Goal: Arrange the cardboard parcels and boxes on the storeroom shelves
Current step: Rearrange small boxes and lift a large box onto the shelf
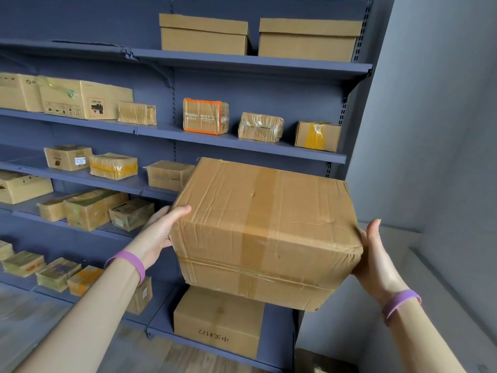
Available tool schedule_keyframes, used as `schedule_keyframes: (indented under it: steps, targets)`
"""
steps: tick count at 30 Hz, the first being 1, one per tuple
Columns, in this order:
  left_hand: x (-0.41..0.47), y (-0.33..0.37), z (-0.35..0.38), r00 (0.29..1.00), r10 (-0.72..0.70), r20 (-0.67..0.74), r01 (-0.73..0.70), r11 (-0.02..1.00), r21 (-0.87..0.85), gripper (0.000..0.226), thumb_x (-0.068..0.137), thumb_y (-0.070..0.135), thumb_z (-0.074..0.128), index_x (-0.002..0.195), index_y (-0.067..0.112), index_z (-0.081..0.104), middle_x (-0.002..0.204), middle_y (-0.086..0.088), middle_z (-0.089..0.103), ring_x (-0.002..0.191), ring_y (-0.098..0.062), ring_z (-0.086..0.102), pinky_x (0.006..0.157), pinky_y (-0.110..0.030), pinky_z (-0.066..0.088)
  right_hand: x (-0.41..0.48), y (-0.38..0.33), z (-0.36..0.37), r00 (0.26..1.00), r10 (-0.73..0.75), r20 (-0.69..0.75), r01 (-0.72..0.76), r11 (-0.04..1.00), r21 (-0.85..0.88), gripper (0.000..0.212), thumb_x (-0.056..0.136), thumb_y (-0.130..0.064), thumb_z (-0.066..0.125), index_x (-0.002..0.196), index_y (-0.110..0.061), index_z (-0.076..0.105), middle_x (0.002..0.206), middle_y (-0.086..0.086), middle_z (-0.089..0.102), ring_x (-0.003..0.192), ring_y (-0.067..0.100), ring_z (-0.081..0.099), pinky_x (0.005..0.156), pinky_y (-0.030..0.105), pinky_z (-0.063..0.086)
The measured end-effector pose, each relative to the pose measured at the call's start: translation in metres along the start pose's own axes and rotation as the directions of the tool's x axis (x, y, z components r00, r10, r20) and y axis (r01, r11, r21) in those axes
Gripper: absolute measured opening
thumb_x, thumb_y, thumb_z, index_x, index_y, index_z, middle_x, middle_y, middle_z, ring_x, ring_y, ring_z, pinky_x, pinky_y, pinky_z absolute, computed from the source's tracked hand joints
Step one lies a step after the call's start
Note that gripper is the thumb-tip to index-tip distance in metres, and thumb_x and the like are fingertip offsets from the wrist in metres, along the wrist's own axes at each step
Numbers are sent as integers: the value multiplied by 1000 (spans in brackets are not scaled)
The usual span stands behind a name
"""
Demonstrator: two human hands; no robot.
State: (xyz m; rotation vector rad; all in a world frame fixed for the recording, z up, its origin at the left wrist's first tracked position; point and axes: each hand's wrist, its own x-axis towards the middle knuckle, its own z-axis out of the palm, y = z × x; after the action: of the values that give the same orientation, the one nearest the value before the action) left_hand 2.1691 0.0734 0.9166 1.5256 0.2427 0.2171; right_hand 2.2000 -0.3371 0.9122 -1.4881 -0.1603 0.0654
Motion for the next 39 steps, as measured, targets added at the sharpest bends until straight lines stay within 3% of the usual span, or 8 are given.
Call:
schedule_keyframes:
  steps: [3,5,12,22,29,31,33,39]
  targets:
    - [-4,1,5,998,63,5,-63,997,-33,39,95,35,64,132,23,57,122,-4,68,116,-25,62,80,-36,53,0,-5,3,1000,10,-5,-10,1000,-15,75,85,-76,41,137,-24,54,121,0,71,112,18,68,95,41,49]
    - [-4,-1,4,995,92,27,-91,994,-57,36,94,33,67,128,25,58,122,-2,68,117,-23,61,87,-36,52,1,-9,0,999,8,-34,-8,1000,-23,75,77,-68,66,132,-19,56,114,1,74,104,18,71,87,39,52]
    - [-6,-5,-3,982,101,157,-102,995,-5,85,55,54,78,134,35,56,126,3,69,121,-21,61,100,-44,50,4,-12,-11,998,-55,6,55,995,-79,120,21,-58,96,123,-12,54,112,8,73,95,21,74,72,30,57]
    - [1,27,5,997,79,24,-80,993,92,128,39,96,65,145,27,44,135,1,58,126,-22,53,112,-51,37,-1,9,-20,990,-69,120,83,990,-111,117,30,-46,100,129,-12,47,128,11,64,111,22,67,87,34,55]
    - [-4,19,12,982,185,43,-188,976,113,122,33,81,81,138,25,54,127,3,65,120,-19,59,106,-44,44,-2,13,-15,987,-139,82,146,986,-82,107,43,-52,93,133,-25,44,132,-2,60,114,12,64,83,29,56]
    - [-6,16,10,980,192,49,-195,977,89,115,35,76,83,135,25,57,123,2,68,117,-19,61,104,-42,46,-5,9,-10,991,-124,54,124,992,-13,93,65,-82,67,143,-36,44,135,-11,61,123,12,59,92,30,52]
    - [-8,12,9,976,209,53,-213,974,79,119,29,78,86,131,25,59,120,2,70,114,-18,64,101,-42,48,-3,7,-5,998,-55,7,54,997,48,79,79,-86,30,137,-37,55,134,-7,64,124,15,59,97,37,46]
    - [-13,-5,9,972,231,30,-231,973,-5,92,34,62,96,115,31,64,114,0,74,109,-18,67,96,-39,52,1,0,2,999,46,4,-46,984,171,76,88,-80,18,128,-32,61,123,-2,71,118,15,62,109,41,36]
